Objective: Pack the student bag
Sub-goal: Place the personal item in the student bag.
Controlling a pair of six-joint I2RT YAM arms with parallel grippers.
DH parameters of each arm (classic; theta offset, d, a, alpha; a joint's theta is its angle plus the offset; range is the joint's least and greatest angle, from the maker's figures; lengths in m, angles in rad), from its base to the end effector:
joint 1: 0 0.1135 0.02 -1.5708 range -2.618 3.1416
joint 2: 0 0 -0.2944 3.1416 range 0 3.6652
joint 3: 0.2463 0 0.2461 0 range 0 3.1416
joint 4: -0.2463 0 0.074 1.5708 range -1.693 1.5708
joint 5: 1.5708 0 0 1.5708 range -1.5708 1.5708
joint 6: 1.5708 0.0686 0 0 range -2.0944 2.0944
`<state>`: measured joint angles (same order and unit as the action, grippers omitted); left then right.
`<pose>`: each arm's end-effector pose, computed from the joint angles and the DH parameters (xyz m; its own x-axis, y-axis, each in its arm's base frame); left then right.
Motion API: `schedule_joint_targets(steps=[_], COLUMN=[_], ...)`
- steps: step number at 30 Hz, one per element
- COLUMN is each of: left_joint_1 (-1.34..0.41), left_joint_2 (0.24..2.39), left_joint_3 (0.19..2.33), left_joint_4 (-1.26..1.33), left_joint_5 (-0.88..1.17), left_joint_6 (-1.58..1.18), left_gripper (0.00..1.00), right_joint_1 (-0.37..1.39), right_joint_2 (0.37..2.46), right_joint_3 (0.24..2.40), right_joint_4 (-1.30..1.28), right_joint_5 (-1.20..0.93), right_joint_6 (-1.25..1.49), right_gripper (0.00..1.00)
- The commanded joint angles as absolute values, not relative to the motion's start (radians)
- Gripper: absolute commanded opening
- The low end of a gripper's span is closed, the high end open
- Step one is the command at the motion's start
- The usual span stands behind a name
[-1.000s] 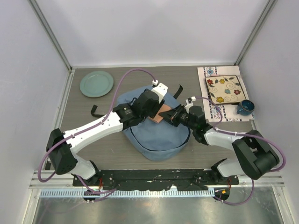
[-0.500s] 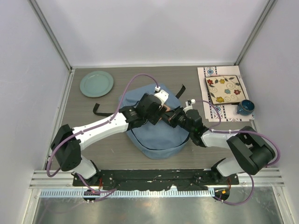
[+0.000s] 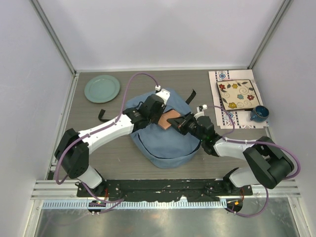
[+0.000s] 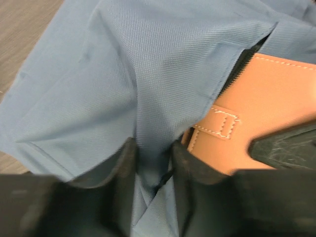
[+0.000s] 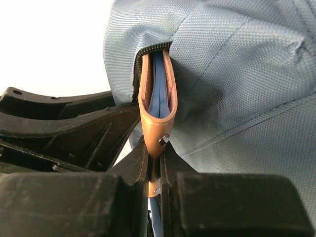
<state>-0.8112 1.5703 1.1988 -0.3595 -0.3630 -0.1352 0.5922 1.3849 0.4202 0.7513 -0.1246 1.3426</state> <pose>0.2703 -0.2492 0.2850 -0.5224 0.3671 -0.7697 0.4293 0.8931 0.1345 0.2356 0.1688 0.2108 -0.6774 0.7092 -0.1954 0.0231 0.2861 0.9579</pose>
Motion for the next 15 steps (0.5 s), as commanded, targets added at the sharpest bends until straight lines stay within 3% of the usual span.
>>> schedule_joint_targets(steps=[1, 3, 6, 15], left_joint_1=[-0.807, -0.805, -0.795, -0.785], left_joint_2=[1.556, 1.543, 1.517, 1.421], left_joint_3=[1.192, 1.184, 1.17, 1.16], left_joint_4=[-0.279, -0.272, -0.273, -0.316], left_joint_5=[-0.33, -0.322, -0.282, -0.114], left_joint_6=[-0.156, -0.166, -0.187, -0.25], left_gripper=[0.28, 0.13, 0.0, 0.0], right_joint_1=[0.589, 0.589, 0.589, 0.572], right_joint_2=[1.364, 1.364, 1.379, 1.538], right_joint_3=[0.433, 0.431, 0.431, 0.445], right_joint_4=[0.81, 0.811, 0.836, 1.01], right_joint_5=[-0.066, -0.06, -0.061, -0.106], right_joint_6=[1.328, 1.33, 1.345, 1.521], right_gripper=[0.01, 0.01, 0.01, 0.01])
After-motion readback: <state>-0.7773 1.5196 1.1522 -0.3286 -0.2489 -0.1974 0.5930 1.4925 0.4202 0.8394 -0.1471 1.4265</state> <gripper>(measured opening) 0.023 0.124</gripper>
